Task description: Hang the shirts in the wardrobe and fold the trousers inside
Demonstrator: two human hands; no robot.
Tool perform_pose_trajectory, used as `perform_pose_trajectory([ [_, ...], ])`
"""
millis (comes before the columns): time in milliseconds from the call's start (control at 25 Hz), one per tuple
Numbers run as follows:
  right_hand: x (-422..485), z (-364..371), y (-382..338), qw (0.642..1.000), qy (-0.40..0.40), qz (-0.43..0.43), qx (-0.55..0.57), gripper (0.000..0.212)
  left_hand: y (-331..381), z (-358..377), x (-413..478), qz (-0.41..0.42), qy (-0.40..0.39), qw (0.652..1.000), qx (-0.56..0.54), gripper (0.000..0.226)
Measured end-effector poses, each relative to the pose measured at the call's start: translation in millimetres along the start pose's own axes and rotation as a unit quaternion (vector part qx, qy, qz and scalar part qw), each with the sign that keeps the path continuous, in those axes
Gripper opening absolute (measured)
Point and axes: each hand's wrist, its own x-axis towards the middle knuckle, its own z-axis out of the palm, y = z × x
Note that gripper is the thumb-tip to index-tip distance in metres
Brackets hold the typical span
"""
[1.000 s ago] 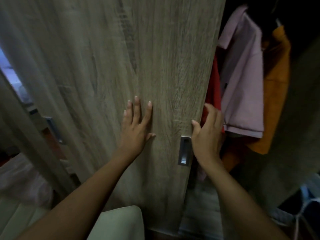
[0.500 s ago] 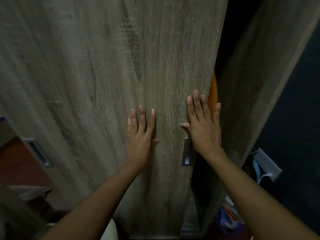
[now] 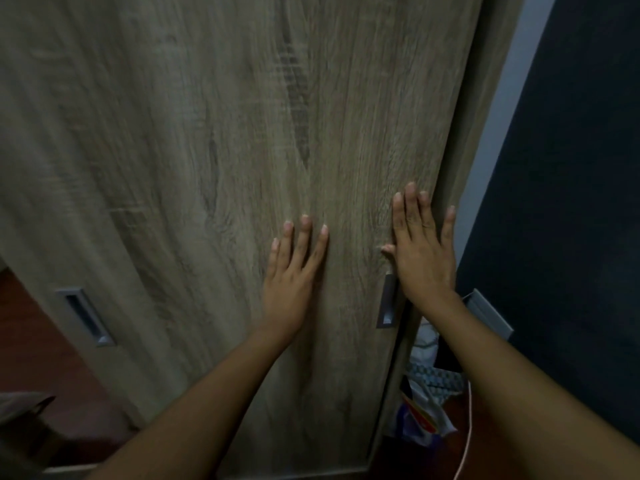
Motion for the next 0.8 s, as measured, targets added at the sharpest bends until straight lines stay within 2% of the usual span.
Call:
perform_pose_trajectory([
  [240, 0.2, -0.4, 20.2, 0.999, -0.012, -0.024, -0.030, 0.093, 9.5, 4.7, 3.2, -0.007, -0.007, 1.000, 0.000, 0.074],
  [400, -0.1, -1.5, 25.8, 0.999, -0.016, -0.022, -0.023, 0.094, 17.4, 5.8, 4.7, -0.014, -0.014, 1.000, -0.001, 0.088],
  [560, -1.7, -10.5, 28.1, 0.998, -0.040, -0.030, -0.026, 0.091, 17.8, -2.2, 6.1, -0.010, -0.035, 0.999, 0.005, 0.085],
  [680, -7.2, -26.5, 9.7, 0.994, -0.081, 0.020, 0.064, 0.083, 16.9, -24.6, 3.2, 0.000, -0.102, 0.995, -0.013, 0.080],
  [760, -16.0, -35.4, -6.2, 0.978, -0.132, 0.076, 0.143, 0.076, 12.8, -38.6, 2.1, 0.004, -0.104, 0.994, -0.040, 0.075],
  [800, -20.5, -40.2, -13.9, 0.966, -0.173, 0.076, 0.175, 0.073, 9.6, -44.0, 0.5, 0.015, -0.121, 0.991, -0.055, 0.071],
])
